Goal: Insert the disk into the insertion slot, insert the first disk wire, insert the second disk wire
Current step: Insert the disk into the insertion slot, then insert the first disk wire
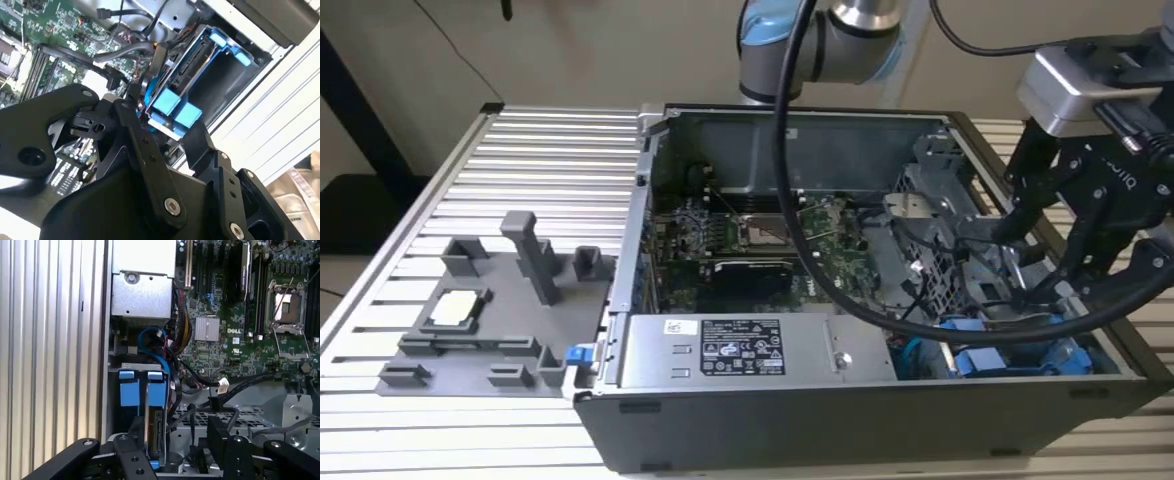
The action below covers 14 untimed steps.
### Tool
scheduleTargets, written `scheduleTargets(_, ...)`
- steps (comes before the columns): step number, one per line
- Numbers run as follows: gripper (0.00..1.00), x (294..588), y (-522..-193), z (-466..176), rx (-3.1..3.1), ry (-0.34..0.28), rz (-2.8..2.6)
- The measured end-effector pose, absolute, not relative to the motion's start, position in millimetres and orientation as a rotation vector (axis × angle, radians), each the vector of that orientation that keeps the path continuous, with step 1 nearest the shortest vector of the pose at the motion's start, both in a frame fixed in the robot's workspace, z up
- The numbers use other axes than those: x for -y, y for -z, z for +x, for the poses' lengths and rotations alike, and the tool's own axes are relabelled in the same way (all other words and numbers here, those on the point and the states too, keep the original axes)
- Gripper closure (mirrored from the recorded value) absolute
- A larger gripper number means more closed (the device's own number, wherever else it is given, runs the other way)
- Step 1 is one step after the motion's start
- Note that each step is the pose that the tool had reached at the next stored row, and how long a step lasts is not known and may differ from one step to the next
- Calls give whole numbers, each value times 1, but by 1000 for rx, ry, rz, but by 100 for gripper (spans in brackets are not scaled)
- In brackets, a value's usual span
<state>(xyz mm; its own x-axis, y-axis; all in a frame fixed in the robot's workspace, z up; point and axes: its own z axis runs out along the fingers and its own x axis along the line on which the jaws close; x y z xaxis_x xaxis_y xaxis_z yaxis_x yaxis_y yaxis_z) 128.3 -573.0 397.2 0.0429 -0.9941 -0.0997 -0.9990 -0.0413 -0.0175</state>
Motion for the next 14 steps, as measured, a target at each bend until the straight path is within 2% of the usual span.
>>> scheduleTargets(8, 37, 565, -395, 126, -2050, 36, -2162)
scheduleTargets(11, 37, 562, -393, 124, -2029, 68, -2152)
scheduleTargets(14, 37, 562, -391, 124, -2024, 73, -2148)
